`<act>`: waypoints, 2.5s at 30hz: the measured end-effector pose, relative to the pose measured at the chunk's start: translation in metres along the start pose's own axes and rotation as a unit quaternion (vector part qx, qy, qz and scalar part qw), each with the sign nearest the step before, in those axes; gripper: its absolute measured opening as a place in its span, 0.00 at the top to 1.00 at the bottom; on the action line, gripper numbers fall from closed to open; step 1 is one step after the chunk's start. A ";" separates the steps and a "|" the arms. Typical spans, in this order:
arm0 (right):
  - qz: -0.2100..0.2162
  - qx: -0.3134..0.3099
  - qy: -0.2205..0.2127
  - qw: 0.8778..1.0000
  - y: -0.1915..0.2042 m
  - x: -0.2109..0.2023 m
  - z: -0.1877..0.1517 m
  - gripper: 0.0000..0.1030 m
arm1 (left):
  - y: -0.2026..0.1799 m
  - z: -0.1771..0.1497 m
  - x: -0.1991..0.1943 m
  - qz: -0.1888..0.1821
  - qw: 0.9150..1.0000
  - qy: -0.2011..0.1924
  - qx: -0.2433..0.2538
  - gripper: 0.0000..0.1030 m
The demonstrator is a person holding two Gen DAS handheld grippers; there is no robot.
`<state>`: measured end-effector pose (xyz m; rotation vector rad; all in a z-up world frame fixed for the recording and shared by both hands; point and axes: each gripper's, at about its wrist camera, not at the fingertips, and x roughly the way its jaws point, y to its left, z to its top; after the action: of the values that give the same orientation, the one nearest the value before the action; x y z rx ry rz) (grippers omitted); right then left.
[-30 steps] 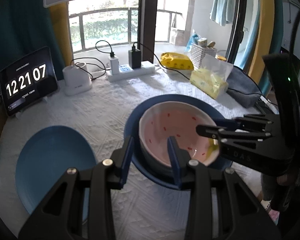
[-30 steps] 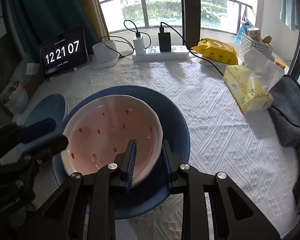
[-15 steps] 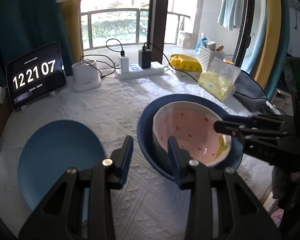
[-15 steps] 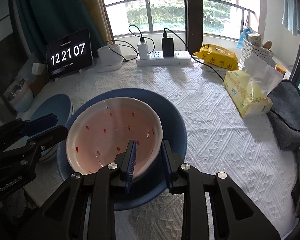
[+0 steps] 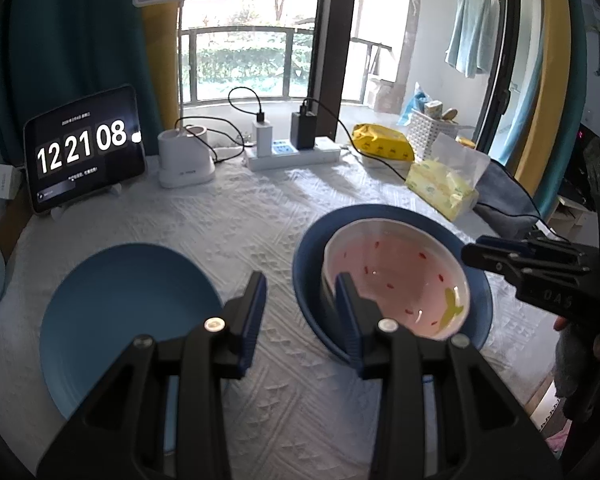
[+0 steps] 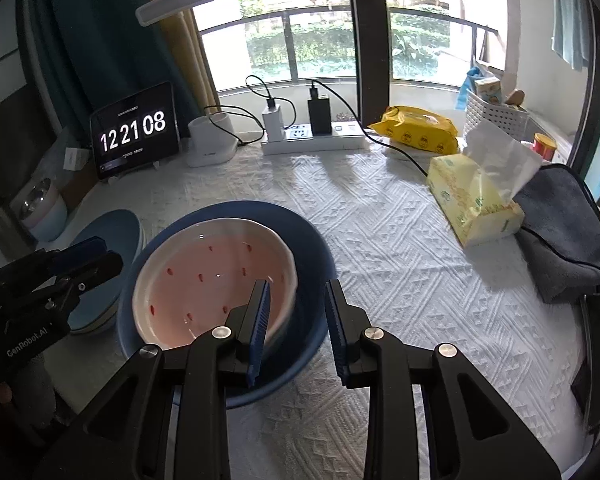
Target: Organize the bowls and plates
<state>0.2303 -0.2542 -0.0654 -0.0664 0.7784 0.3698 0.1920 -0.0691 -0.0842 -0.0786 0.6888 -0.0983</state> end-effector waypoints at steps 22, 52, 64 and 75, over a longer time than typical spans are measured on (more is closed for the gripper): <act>0.017 0.041 0.020 0.999 -0.023 0.015 -0.013 0.69 | -0.003 -0.003 0.032 0.028 0.998 0.057 0.011 0.63; 0.000 0.156 -0.013 0.988 -0.012 0.017 -0.026 0.85 | -0.001 -0.001 0.036 -0.006 0.998 0.056 -0.009 0.85; -0.007 0.158 -0.018 0.987 -0.010 0.015 -0.027 0.85 | 0.002 0.000 0.035 -0.014 0.998 0.056 -0.016 0.88; -0.009 0.160 -0.016 0.987 -0.010 0.014 -0.025 0.85 | -0.001 0.002 0.033 -0.015 0.999 0.051 -0.008 0.89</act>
<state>0.2260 -0.2641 -0.0943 0.2326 0.7955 0.2246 0.2183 -0.0735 -0.1031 -0.0997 0.7911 -0.1258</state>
